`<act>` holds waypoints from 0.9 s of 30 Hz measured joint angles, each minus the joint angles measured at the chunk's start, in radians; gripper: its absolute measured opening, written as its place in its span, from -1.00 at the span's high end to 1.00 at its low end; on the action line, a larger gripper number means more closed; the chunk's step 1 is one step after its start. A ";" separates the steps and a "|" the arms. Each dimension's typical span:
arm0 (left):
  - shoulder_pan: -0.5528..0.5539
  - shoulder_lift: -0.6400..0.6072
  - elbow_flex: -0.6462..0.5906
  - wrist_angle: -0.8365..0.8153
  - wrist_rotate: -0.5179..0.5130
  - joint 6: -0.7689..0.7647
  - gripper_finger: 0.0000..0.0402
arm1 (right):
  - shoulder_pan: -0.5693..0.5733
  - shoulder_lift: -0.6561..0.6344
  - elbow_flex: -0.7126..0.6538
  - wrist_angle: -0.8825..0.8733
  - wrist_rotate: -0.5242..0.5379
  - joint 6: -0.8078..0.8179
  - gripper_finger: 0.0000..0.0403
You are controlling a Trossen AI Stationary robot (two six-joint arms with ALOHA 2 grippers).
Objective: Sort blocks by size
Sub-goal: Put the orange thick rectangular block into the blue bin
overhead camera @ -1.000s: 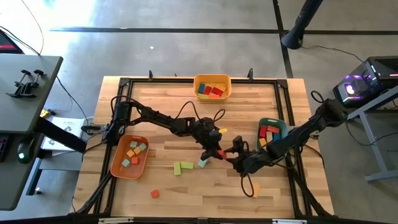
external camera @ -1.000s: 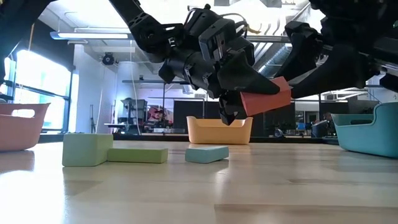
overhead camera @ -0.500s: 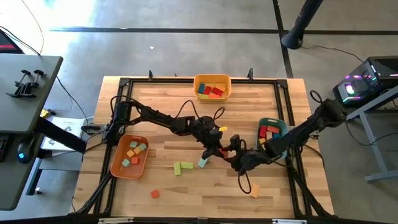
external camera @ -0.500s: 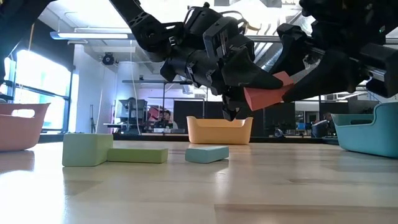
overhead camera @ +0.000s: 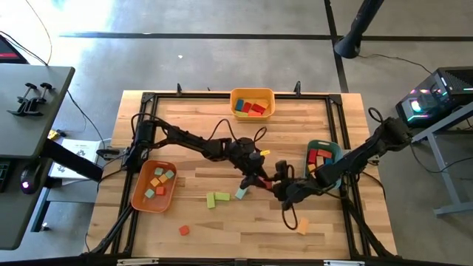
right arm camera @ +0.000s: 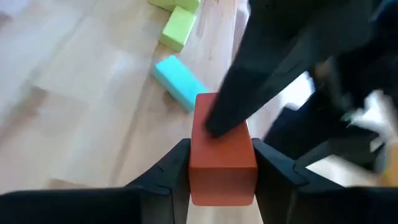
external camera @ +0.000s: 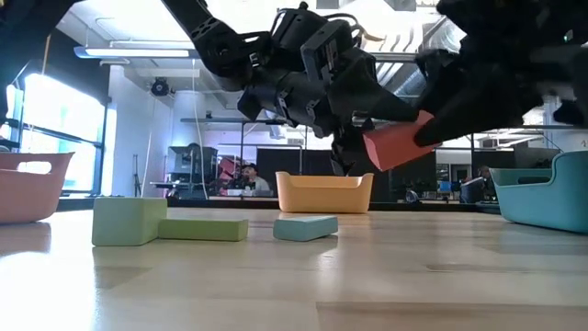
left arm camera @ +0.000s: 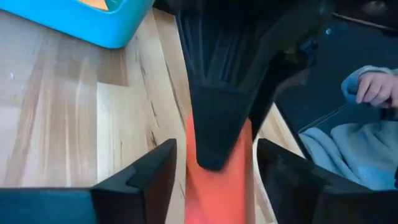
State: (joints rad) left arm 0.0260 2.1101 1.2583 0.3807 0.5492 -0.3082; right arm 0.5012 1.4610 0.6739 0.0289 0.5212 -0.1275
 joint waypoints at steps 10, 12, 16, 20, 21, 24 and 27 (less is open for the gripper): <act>0.072 0.000 0.000 0.057 -0.009 -0.066 -0.08 | 0.109 -0.119 0.184 -0.769 -0.004 0.861 0.37; 0.072 0.000 0.000 0.057 -0.013 -0.050 -0.08 | 0.149 -0.129 0.247 -0.980 -0.001 1.054 0.37; 0.051 0.000 0.000 0.057 -0.017 -0.013 -0.09 | 0.195 -0.130 0.342 -1.376 -0.094 1.489 0.37; 0.017 0.000 0.000 0.055 -0.072 0.045 -0.09 | 0.212 -0.130 0.356 -1.546 -0.289 1.741 0.37; 0.009 0.000 0.000 0.055 -0.090 0.059 -0.09 | 0.210 -0.130 0.345 -1.559 -0.330 1.770 0.37; -0.009 0.000 0.000 0.054 -0.128 0.094 -0.09 | 0.186 -0.130 0.296 -1.552 -0.418 1.806 0.37; -0.021 0.000 0.000 0.054 -0.134 0.109 -0.09 | 0.152 -0.130 0.239 -1.516 -0.466 1.792 0.37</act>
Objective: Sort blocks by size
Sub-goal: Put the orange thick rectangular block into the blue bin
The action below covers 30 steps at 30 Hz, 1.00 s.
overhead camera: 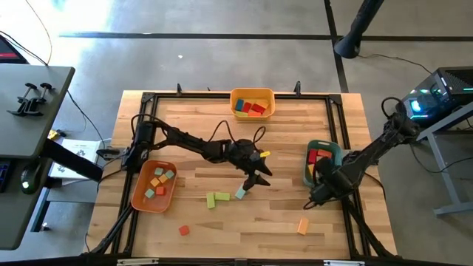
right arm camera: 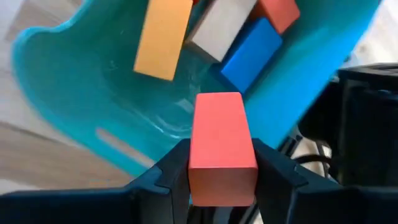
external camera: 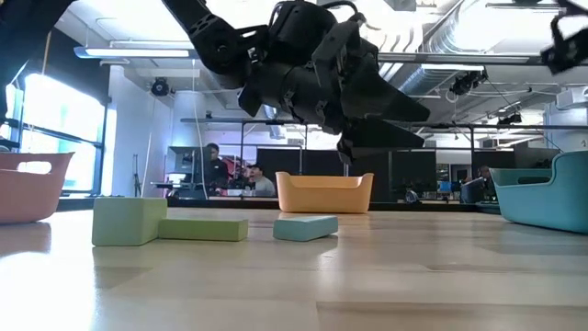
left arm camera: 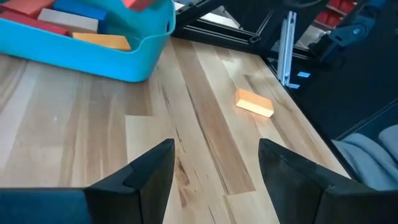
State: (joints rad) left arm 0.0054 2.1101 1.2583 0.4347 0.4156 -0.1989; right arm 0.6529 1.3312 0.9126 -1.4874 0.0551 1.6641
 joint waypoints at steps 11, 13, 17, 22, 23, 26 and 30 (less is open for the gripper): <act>0.001 0.000 0.000 0.006 0.000 0.001 -0.09 | -0.204 0.000 -0.172 0.203 0.012 -0.141 0.37; 0.001 0.000 0.000 0.006 0.000 0.001 -0.09 | -0.222 0.000 -0.188 0.206 0.037 -0.143 0.35; 0.001 0.000 0.000 0.006 -0.001 -0.005 -0.09 | -0.223 0.000 -0.181 0.210 0.110 -0.124 0.30; 0.001 0.000 0.000 0.006 -0.001 -0.005 -0.09 | -0.204 0.000 -0.181 0.223 0.127 -0.146 0.25; 0.001 0.000 0.000 0.005 -0.001 -0.006 -0.09 | -0.199 0.000 -0.181 0.223 0.127 -0.148 0.24; 0.001 0.000 0.000 0.005 -0.001 -0.006 -0.09 | -0.181 0.000 -0.181 0.222 0.124 -0.171 0.18; 0.001 0.000 -0.001 0.005 -0.001 -0.006 -0.09 | -0.164 0.000 -0.181 0.224 0.124 -0.181 0.03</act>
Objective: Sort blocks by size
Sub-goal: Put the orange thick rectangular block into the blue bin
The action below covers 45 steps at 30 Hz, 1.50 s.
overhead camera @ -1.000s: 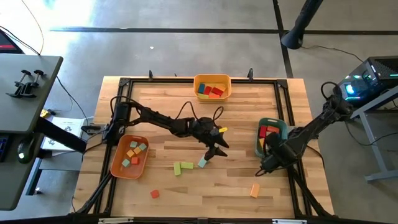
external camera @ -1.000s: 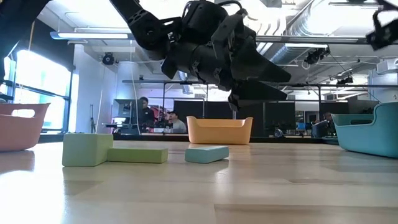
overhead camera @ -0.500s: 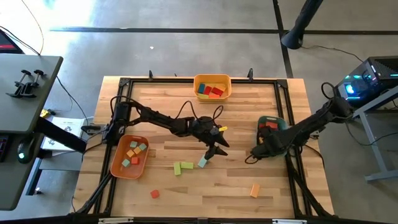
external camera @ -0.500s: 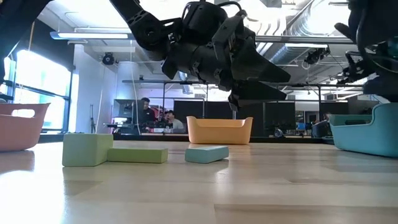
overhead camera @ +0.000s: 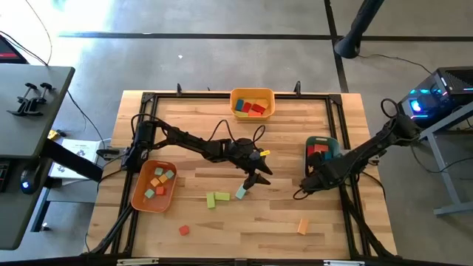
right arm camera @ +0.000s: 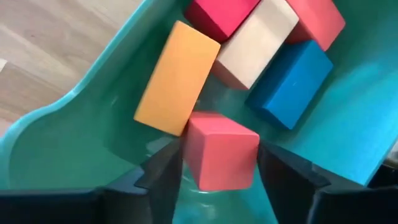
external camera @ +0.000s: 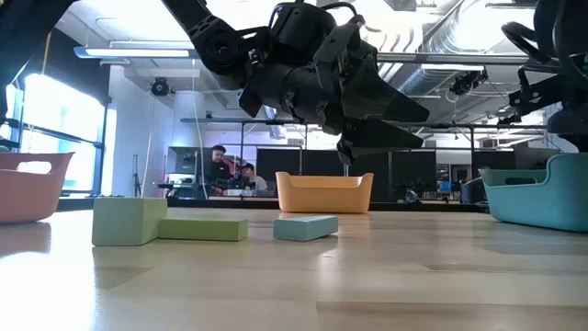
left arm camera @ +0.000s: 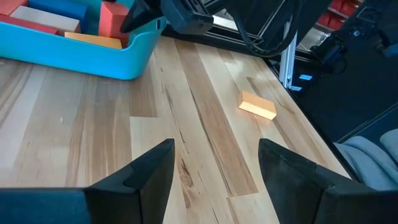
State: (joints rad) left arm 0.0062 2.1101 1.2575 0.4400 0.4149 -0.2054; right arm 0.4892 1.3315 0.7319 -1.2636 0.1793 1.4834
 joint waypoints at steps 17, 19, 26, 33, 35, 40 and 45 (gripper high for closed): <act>0.000 0.002 0.000 0.001 0.000 -0.002 -0.09 | 0.021 -0.005 0.077 -0.246 0.011 0.134 -0.21; 0.000 0.002 0.000 0.006 0.000 -0.003 -0.09 | 0.020 -0.005 0.077 -0.231 0.003 0.127 -0.20; 0.000 0.002 0.000 0.008 0.000 -0.002 -0.09 | 0.019 -0.005 0.077 -0.126 -0.034 0.003 -0.19; 0.000 0.002 0.000 0.007 0.000 -0.003 -0.09 | 0.008 -0.002 0.077 -0.152 0.028 0.008 -0.19; -0.001 0.002 0.000 0.007 0.000 -0.003 -0.09 | 0.001 -0.002 0.077 -0.194 0.062 0.050 -0.19; -0.001 0.002 0.000 0.006 0.000 -0.003 -0.09 | -0.005 -0.002 0.076 -0.233 0.093 0.087 -0.18; -0.001 0.002 0.000 0.007 -0.004 -0.005 -0.09 | -0.005 -0.002 0.074 -0.221 0.067 0.087 -0.17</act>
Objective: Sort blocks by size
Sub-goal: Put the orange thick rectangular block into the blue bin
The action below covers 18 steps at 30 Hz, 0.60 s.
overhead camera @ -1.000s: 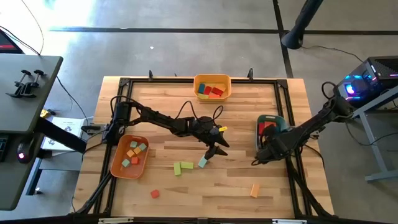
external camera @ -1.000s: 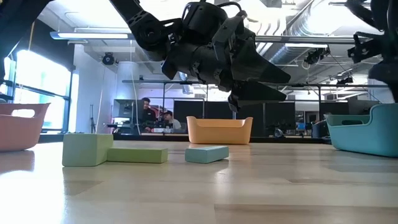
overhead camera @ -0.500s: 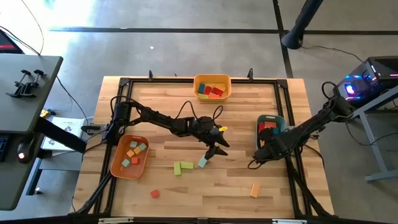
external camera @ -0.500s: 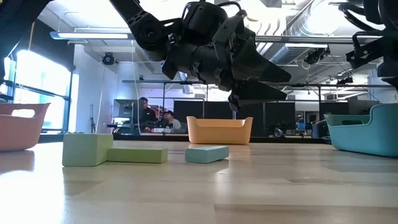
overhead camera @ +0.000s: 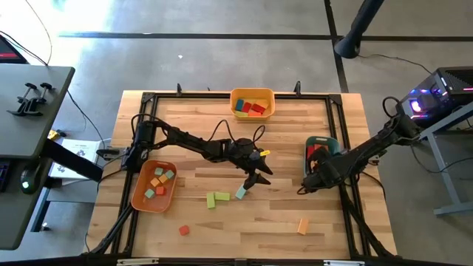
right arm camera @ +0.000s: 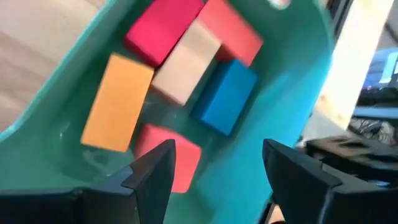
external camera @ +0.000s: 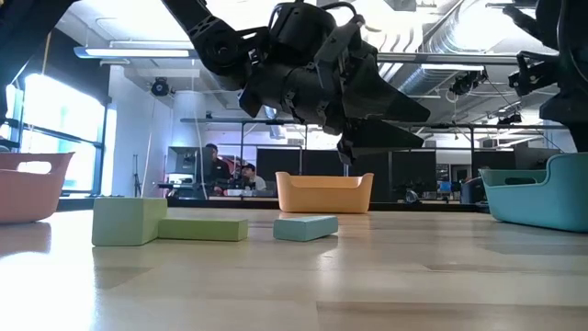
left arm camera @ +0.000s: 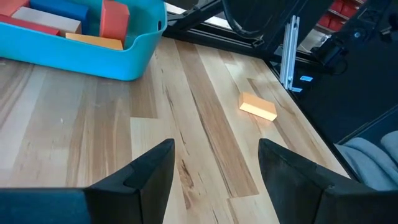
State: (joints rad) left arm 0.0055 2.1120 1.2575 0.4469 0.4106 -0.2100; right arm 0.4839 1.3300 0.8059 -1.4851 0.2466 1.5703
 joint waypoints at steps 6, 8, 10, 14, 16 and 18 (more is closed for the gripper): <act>0.000 0.000 0.000 0.001 -0.003 -0.007 -0.09 | -0.013 -0.002 -0.051 0.079 -0.102 -0.023 -0.16; 0.000 0.000 0.000 0.001 -0.003 -0.007 -0.09 | -0.011 -0.002 -0.052 0.081 -0.104 -0.023 -0.13; 0.000 0.000 0.000 0.001 -0.003 -0.007 -0.09 | -0.010 -0.001 -0.052 0.084 -0.101 -0.026 -0.10; 0.000 0.000 0.000 0.000 -0.003 -0.007 -0.09 | -0.010 -0.001 -0.053 0.109 -0.060 -0.068 -0.03; 0.000 0.000 0.000 0.000 -0.004 -0.008 -0.09 | -0.006 0.001 -0.058 0.143 0.039 -0.068 -0.02; 0.000 0.000 0.000 0.000 -0.007 -0.008 -0.09 | 0.001 0.003 -0.058 0.141 0.116 -0.060 -0.01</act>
State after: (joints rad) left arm 0.0055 2.1120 1.2575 0.4473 0.4038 -0.2176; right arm 0.4854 1.3329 0.7479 -1.3437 0.3629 1.5103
